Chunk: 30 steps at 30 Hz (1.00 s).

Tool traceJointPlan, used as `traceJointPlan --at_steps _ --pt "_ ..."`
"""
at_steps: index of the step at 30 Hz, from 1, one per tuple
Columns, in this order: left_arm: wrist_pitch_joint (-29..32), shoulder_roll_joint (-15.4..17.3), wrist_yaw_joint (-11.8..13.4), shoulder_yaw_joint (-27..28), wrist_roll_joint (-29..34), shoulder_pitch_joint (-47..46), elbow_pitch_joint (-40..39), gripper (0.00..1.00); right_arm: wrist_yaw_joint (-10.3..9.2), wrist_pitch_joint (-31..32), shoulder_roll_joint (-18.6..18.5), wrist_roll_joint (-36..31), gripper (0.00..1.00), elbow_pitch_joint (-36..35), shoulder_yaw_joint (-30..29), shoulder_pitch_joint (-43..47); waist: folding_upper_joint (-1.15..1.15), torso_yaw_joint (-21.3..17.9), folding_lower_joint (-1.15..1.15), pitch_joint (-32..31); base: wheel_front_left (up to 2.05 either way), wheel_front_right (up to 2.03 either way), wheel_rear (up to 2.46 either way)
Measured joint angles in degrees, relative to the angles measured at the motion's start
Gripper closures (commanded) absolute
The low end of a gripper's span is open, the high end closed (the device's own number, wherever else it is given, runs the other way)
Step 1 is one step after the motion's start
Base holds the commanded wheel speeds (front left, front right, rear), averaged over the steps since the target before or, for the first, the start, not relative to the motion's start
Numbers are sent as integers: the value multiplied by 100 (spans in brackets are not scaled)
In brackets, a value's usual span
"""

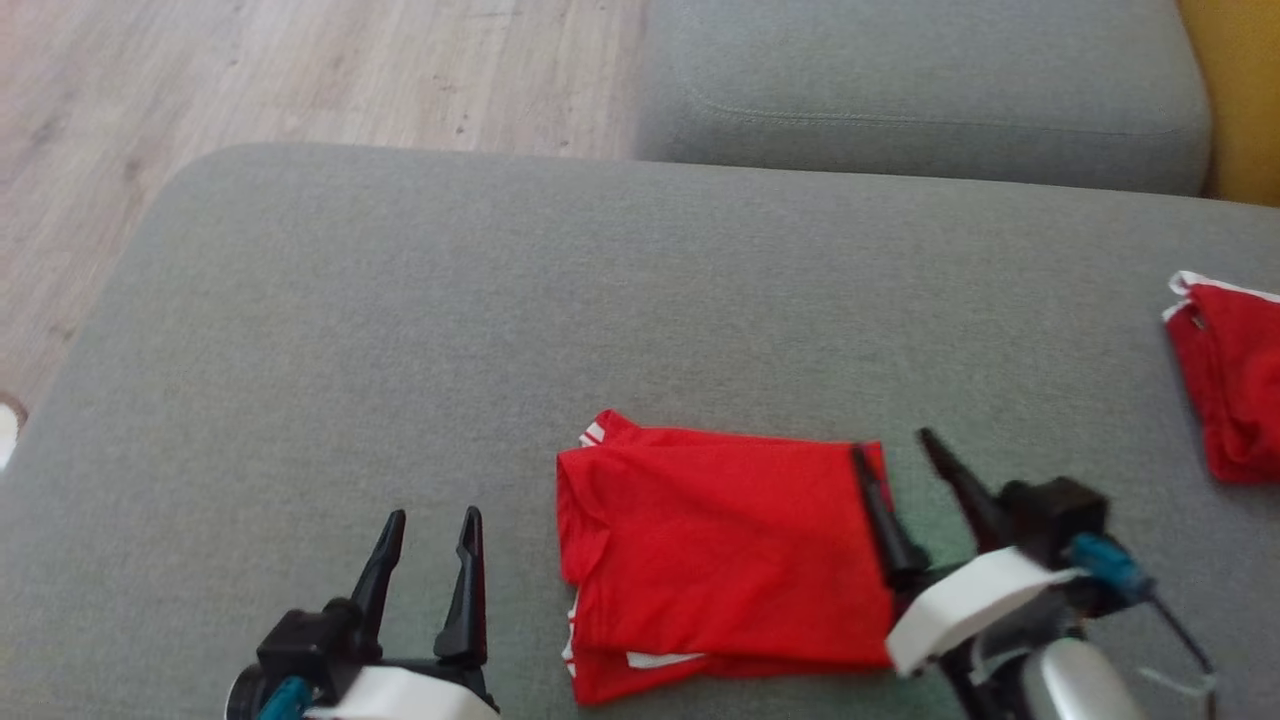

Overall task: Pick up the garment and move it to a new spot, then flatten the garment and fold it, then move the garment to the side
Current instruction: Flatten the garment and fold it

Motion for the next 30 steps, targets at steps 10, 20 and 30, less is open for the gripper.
traceJointPlan --at_steps 10,20,30 --pt "-51 12 4 68 0 -5 -69 0 0 225 0 -136 100 1044 1540 -471 0 456 0 222 0 0 0" --pt "-89 -7 10 129 0 -13 -75 0 0 320 -16 315 100 2303 2438 -1551 0 1029 0 490 0 0 0" --pt "-108 -102 -2 194 4 -13 -35 0 0 481 -31 817 100 2640 3337 -2042 0 1229 0 549 0 0 0"
